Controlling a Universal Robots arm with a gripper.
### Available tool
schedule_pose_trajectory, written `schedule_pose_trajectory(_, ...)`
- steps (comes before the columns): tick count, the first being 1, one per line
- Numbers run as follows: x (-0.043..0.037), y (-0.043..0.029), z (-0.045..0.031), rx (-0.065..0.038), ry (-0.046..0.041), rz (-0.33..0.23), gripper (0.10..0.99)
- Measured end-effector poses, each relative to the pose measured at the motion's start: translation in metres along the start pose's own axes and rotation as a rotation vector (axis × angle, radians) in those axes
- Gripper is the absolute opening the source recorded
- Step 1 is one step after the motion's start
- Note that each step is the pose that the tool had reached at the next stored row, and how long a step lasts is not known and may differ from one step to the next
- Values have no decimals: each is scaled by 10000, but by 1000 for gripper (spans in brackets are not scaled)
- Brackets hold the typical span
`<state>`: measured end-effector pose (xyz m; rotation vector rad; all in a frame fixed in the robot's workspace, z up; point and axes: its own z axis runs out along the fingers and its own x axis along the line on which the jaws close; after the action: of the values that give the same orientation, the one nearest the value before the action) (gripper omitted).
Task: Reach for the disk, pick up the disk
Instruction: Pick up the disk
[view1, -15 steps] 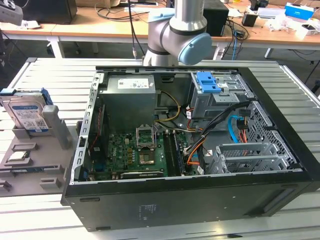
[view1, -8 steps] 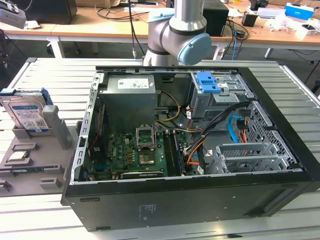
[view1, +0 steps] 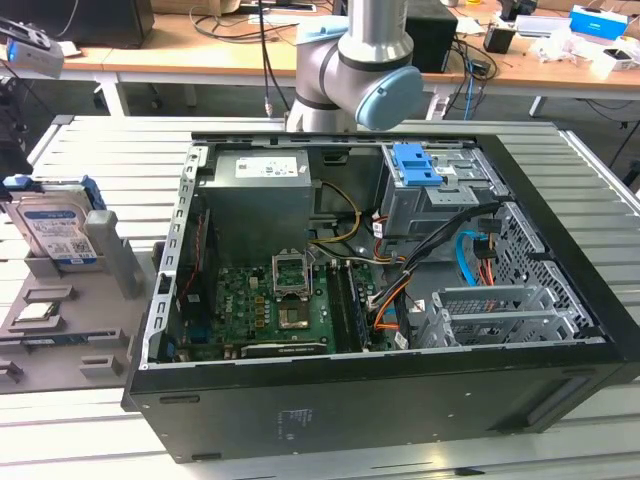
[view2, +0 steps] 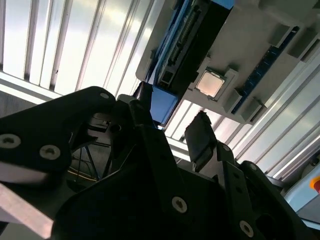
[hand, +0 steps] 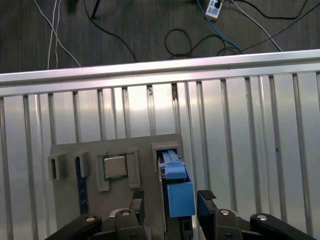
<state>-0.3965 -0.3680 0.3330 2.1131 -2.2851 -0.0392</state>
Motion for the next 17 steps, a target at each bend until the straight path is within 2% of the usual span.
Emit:
schedule_pose_trajectory(5, -12, -1, 67, 1, 1, -22, 545)
schedule_pose_trajectory(17, -14, -5, 175, 0, 1, -33, 545)
